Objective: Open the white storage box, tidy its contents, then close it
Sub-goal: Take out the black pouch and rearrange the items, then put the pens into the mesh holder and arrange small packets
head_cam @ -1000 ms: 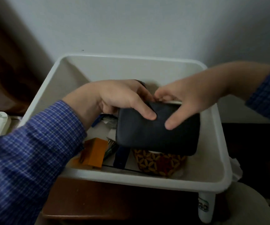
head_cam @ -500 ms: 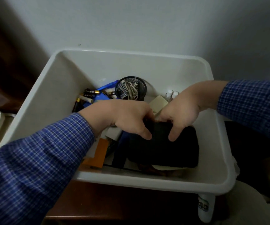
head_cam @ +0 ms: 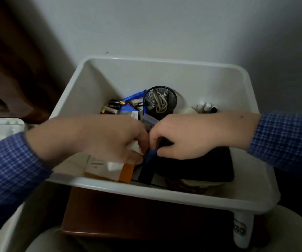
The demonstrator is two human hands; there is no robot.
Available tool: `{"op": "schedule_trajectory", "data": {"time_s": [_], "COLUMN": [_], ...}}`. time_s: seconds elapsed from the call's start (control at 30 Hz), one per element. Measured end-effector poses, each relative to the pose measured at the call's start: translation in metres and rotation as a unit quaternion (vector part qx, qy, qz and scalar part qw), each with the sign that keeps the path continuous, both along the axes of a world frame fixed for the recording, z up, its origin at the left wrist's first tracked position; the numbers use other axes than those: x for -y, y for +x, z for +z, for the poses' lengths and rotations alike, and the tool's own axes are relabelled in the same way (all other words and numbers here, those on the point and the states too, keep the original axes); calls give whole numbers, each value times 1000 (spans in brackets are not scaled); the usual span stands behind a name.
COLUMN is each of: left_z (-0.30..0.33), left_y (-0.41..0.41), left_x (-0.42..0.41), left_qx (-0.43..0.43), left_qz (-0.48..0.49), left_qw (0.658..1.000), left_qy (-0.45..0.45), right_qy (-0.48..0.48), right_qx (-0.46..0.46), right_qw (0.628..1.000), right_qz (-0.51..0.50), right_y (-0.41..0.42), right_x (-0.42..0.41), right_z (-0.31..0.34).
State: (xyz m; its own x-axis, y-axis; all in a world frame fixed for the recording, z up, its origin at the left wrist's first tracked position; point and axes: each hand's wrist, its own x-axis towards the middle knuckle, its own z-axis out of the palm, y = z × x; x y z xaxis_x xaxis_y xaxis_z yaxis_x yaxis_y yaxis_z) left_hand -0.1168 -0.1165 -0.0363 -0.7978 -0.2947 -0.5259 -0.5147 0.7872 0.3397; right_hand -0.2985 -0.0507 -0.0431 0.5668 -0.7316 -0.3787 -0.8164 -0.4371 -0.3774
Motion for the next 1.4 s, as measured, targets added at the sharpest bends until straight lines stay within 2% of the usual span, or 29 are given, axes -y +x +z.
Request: {"op": "schedule_trajectory", "data": {"time_s": [0.13,0.2,0.27,0.37,0.5,0.57,0.7,0.8,0.93,1.0,1.07,1.2,1.33,1.4], "left_z": [-5,0,5,8,13,15,17,16,12,12,13,15,13,8], "left_y": [21,28,33,36,53,65,76,73,57,49,44,37,14,1], "left_x": [2,5,5,5,12,17,13,6,-9,-15,-18,-27,-35,-40], "left_qx": [5,14,9,4,27,41,62,122,108,105,122,177,254,289], "left_qz": [9,18,-3,-66,-106,-84,-23,-11,-72,-87,-77,-31,16,8], "left_qw": [999,999,1000,993,982,980,977,953,921,920,924,920,889,877], "left_qy": [-45,-37,-28,-93,-155,-176,-202,-278,-369,-368,-354,-348,-380,-384], "right_qy": [10,1,-9,-15,-31,-26,49,56,65,59,59,90,38,-48], "right_qx": [-39,-59,-68,-82,-108,-117,-100,-105,-108,-52,52,270,351,376], "right_qw": [997,994,992,984,986,987,989,989,991,997,990,909,856,827], "right_qz": [66,89,110,155,121,104,101,92,51,-18,-115,-303,-377,-415], "right_y": [24,32,44,63,78,85,90,94,98,88,67,17,-23,-41], "right_x": [1,4,8,11,6,8,21,25,26,29,33,32,26,26], "right_z": [-16,-22,-25,-31,-47,-48,-43,-44,-41,-29,-15,3,7,11]}}
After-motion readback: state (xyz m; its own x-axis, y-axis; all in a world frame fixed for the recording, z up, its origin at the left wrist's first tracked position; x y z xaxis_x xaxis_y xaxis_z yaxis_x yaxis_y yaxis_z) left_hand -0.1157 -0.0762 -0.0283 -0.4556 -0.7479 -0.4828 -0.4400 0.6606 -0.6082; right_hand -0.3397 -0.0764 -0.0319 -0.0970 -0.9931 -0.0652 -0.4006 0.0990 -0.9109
